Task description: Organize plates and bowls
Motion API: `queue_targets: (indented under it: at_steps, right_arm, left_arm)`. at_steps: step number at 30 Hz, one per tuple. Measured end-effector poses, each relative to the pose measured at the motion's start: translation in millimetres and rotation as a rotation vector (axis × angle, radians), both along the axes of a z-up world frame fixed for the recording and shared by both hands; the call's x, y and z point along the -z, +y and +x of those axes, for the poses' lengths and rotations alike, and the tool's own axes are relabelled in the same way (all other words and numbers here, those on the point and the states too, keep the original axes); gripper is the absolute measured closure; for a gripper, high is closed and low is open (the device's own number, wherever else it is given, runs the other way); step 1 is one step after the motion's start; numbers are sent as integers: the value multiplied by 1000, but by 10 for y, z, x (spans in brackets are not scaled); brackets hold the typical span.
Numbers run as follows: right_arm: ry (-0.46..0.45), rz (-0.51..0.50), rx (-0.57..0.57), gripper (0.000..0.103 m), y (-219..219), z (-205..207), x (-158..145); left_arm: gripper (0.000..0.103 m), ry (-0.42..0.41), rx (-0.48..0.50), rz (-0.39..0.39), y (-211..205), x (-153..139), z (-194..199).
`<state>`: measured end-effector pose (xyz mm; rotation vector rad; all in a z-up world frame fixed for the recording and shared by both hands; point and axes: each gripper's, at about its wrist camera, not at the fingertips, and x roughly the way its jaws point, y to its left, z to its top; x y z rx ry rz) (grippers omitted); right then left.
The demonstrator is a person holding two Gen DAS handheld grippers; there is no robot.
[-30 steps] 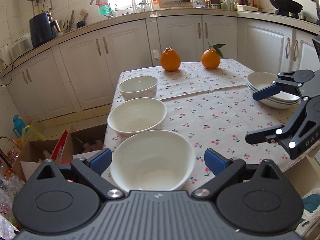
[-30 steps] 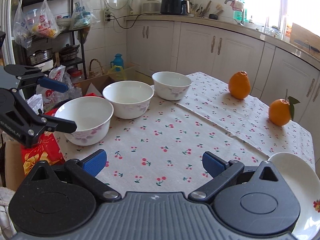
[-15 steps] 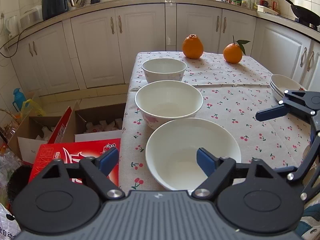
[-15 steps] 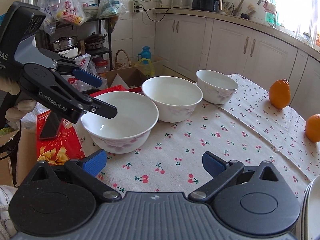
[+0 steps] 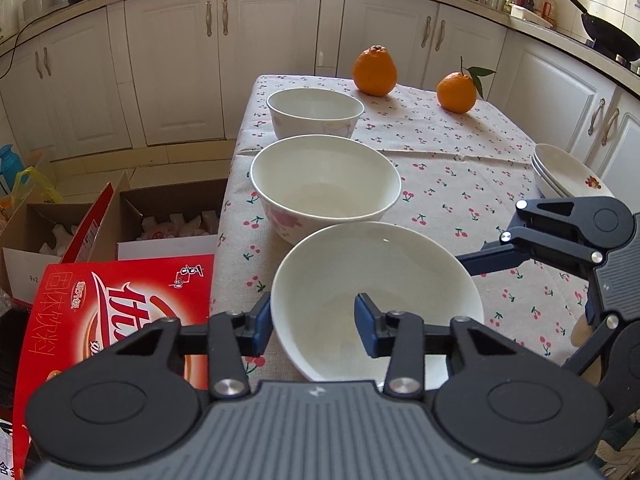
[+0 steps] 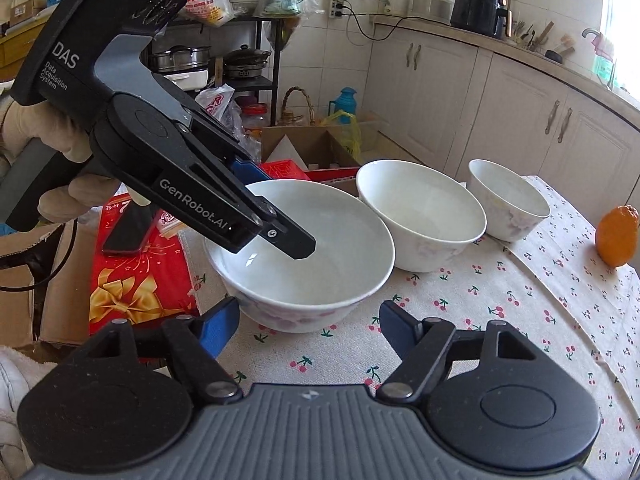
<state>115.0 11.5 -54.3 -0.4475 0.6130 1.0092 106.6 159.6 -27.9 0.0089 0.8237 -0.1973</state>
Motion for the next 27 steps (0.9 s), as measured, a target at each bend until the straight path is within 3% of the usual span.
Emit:
queue_targets:
  at_steps: [7,27]
  right_arm:
    - [8,9,-45,30,-2,5,-2]
    - [33,18,-26,31,-124,26,-54]
  left_arm:
    - [66,17,6,-8,27,3,51]
    - [66,20,77,33,-97,-55,61]
